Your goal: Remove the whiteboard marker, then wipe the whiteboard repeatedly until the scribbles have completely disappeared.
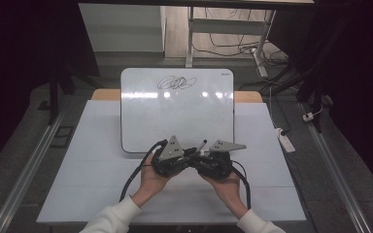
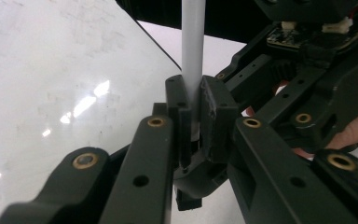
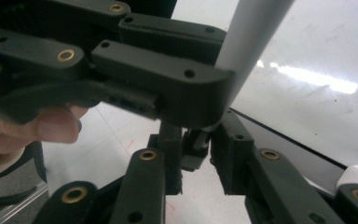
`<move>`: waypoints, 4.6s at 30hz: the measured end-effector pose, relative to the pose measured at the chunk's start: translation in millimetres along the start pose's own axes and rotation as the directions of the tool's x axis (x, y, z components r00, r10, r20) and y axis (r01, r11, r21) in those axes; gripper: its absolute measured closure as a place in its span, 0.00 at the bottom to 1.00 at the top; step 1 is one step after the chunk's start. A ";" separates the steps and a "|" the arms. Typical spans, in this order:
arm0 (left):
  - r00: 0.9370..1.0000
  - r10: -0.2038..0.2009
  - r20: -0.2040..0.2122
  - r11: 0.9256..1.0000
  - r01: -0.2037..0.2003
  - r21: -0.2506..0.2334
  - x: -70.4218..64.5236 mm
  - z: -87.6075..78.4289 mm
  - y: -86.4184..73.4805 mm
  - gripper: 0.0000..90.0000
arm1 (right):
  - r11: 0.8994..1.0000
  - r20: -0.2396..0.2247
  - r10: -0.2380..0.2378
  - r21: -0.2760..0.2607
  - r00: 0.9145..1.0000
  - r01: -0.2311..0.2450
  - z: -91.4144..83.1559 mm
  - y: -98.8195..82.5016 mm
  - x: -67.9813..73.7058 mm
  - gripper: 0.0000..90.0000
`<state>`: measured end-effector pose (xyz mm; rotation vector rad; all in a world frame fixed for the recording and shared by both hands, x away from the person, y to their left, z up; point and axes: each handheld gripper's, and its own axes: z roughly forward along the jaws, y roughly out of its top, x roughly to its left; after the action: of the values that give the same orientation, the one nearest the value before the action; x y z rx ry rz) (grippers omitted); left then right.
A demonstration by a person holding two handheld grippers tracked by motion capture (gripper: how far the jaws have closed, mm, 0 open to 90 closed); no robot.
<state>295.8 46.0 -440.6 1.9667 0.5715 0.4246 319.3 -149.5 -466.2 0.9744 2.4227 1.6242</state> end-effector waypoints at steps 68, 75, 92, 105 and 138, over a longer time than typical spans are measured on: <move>0.919 -0.234 -0.318 0.955 0.278 0.101 46.4 -130.1 -141.4 0.29 | 0.950 0.280 -0.144 -0.228 0.949 0.212 66.7 163.0 -133.1 0.86; 0.918 -0.228 -0.324 0.956 0.274 0.103 45.9 -130.7 -142.0 0.29 | 0.935 0.333 -0.089 -0.297 0.939 0.194 61.6 170.5 -143.3 0.86; 0.921 -0.270 -0.280 0.950 0.302 0.077 61.1 -121.2 -130.5 0.29 | 0.942 0.299 -0.173 -0.229 0.938 0.247 71.0 172.0 -134.0 0.86; 0.923 -0.271 -0.272 0.951 0.300 0.070 79.2 -117.7 -126.3 0.29 | 0.936 0.331 -0.161 -0.247 0.930 0.250 75.2 176.1 -132.0 0.86; 0.918 -0.259 -0.302 0.955 0.291 0.064 76.8 -128.3 -127.6 0.29 | 0.952 0.323 -0.142 -0.214 0.936 0.218 73.2 166.0 -125.2 0.86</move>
<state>265.5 232.3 -495.6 1.9000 1.0660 0.5167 524.5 -116.8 -392.3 0.8575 1.9887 1.5343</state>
